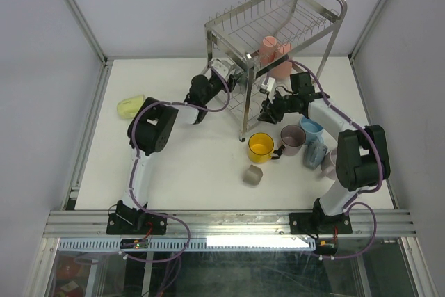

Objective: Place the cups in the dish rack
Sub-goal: Adjust the cup in the dish rack.

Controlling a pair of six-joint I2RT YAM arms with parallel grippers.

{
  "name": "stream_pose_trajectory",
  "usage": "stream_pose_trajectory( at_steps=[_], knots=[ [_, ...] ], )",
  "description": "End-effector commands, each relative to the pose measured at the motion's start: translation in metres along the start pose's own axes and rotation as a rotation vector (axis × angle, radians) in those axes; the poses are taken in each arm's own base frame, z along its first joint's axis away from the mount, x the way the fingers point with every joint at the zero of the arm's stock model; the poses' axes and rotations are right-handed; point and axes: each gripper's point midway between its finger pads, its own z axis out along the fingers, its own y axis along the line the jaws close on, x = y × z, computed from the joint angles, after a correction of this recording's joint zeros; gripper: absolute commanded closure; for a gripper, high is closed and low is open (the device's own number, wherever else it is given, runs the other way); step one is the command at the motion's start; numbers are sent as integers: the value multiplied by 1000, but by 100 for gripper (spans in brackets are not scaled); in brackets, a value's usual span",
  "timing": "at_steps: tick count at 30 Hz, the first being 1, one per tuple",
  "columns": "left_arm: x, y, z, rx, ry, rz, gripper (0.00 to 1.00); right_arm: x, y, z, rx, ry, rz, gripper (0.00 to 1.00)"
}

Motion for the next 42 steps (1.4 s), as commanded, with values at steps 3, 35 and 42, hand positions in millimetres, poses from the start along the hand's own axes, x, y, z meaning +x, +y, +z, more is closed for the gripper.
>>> stream_pose_trajectory(
  at_steps=[3, 35, 42],
  knots=[
    [-13, -1, 16, 22, -44, 50, 56, -23, -11, -7, 26, -88, -55, 63],
    [-89, -17, -11, -6, -398, -28, 100, -58, -75, -31, 335, -473, 137, 49],
    [-97, -18, 3, -51, -459, -88, 100, -57, -94, -34, 448, -573, 178, 42]
  ],
)
